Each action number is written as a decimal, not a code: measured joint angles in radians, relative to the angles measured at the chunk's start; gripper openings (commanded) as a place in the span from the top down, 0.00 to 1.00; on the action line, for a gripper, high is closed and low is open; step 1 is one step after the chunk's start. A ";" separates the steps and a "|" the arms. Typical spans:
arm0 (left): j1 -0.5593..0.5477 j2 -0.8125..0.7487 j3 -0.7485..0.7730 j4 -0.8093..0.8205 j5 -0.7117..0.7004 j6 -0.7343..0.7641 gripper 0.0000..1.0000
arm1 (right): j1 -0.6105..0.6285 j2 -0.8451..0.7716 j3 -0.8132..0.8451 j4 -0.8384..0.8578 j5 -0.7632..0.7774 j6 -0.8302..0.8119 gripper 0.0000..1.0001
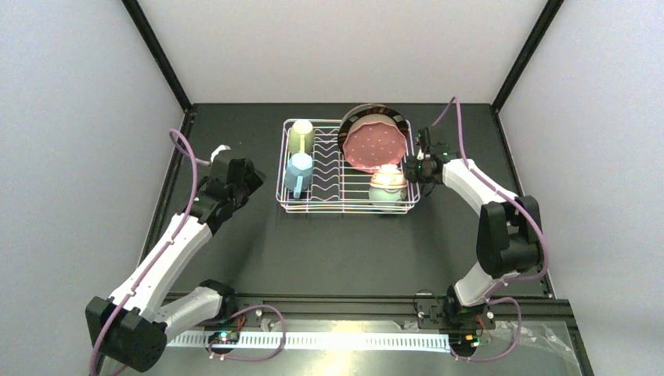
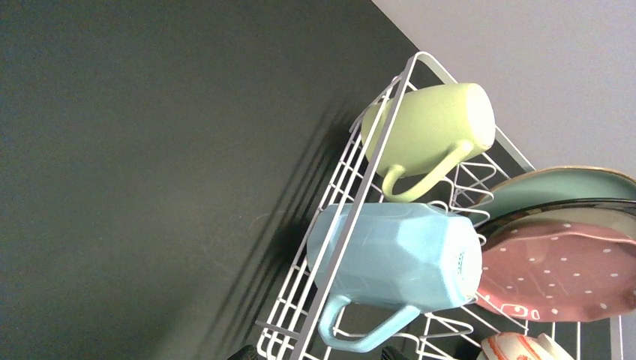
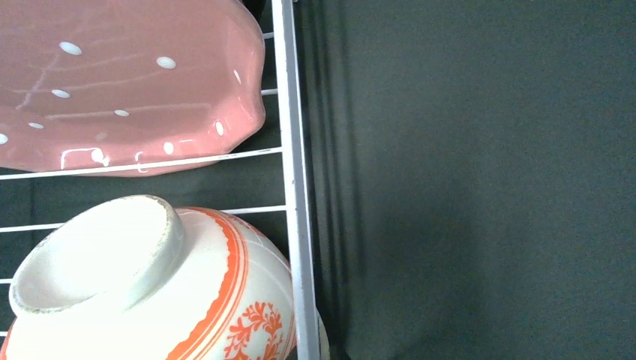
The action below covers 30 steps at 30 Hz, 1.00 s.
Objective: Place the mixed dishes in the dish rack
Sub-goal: Move the dish rack to the center of the board, then reset both arms
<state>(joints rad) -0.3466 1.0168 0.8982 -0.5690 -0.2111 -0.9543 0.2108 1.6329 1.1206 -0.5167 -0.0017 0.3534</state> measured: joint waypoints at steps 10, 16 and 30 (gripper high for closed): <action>0.000 0.000 0.000 0.001 0.006 0.005 0.04 | -0.010 -0.006 0.006 -0.025 0.031 0.008 0.38; 0.007 0.006 0.015 0.004 0.002 0.049 0.01 | -0.020 -0.006 0.108 -0.089 0.058 -0.035 0.30; 0.139 0.269 0.280 0.267 -0.127 0.425 0.01 | -0.032 -0.034 0.378 -0.069 0.132 -0.193 0.02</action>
<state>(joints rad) -0.2077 1.2854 1.1778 -0.3019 -0.3378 -0.5297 0.1783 1.5986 1.4982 -0.5854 0.1299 0.1608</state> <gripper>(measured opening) 0.987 0.924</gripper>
